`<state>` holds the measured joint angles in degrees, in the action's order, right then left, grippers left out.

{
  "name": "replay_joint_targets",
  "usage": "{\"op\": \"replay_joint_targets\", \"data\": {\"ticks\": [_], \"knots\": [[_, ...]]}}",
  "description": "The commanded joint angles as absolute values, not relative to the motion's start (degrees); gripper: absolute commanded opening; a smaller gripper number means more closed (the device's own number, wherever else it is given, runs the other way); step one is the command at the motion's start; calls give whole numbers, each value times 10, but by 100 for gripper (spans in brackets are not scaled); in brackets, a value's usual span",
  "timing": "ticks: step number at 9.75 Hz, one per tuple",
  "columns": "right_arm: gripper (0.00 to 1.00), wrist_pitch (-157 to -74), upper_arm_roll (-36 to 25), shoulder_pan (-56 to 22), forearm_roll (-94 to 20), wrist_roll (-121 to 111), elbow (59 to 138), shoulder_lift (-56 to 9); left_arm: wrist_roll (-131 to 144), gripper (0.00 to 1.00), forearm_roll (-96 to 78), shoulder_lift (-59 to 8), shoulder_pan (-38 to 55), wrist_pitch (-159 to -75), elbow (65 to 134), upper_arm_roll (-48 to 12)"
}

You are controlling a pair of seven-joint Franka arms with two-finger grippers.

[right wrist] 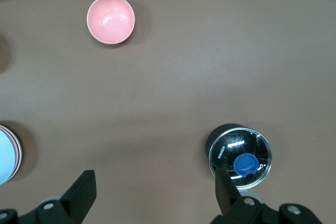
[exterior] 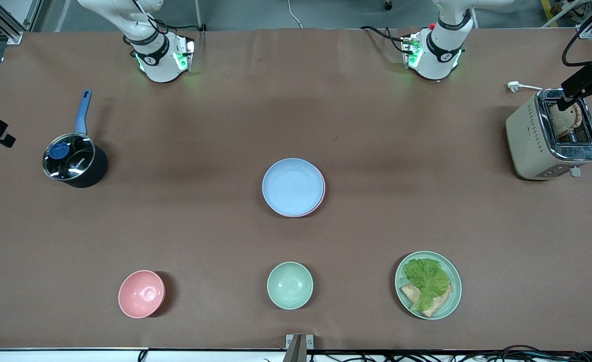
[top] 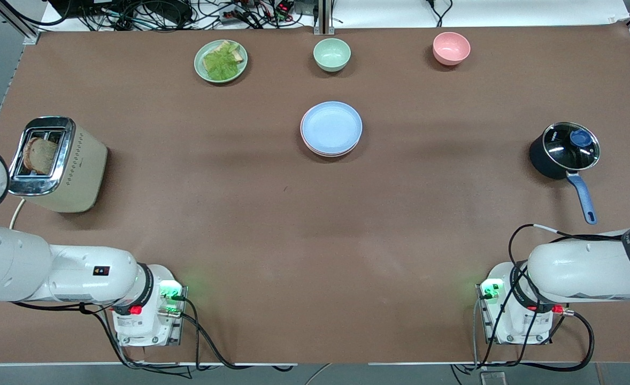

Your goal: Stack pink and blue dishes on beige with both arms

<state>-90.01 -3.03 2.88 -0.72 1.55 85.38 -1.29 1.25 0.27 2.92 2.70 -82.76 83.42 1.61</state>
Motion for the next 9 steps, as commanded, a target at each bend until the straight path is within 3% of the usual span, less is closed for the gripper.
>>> {"op": "replay_joint_targets", "data": {"ticks": [1,3,9], "knots": [[100,-884,-19,31,11,16,854,-10,21,100,-7,33,33,-823,857,18],[100,-877,9,33,11,77,854,-10,27,100,-18,33,35,-823,858,18],[100,-878,10,33,11,76,853,-11,26,100,-11,33,35,-823,861,18]]}}
